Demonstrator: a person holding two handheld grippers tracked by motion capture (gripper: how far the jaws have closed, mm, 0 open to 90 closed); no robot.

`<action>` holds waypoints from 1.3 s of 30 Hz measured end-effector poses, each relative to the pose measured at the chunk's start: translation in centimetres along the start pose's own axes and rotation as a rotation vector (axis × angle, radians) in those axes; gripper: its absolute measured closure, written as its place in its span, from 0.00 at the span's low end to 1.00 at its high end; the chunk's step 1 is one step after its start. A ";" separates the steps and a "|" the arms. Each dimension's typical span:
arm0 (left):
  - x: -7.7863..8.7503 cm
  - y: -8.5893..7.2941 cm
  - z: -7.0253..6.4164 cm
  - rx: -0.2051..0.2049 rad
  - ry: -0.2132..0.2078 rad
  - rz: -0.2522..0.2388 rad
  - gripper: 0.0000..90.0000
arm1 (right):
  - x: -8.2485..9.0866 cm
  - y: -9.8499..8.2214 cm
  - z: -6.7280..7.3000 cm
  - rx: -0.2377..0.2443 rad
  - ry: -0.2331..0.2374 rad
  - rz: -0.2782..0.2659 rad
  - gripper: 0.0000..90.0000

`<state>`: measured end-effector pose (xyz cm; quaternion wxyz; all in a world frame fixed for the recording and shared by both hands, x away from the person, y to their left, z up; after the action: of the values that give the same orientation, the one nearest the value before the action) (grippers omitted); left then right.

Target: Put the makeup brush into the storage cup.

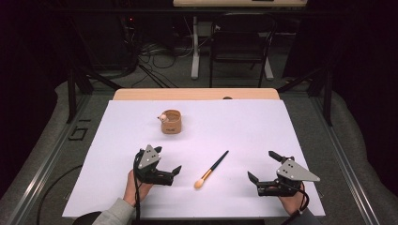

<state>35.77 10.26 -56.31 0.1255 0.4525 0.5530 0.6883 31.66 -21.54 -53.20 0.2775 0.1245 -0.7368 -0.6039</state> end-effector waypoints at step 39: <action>-3.5 3.7 -3.0 0.039 -0.078 0.271 0.00 | 0.0 -0.1 0.0 -0.012 0.005 0.016 0.00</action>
<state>36.65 4.63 -54.70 0.0441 0.5519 0.4946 0.6700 31.62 -21.60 -53.30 0.2849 0.1183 -0.7336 -0.6056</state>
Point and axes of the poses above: each handheld gripper's, and its own axes: x roughly backward along the jaws, y roughly out of its top, z roughly to its left, the point moved 8 cm from there along -x, roughly forward along the jaws, and after that the axes turned 4 degrees about -y, right-handed, at the moved point
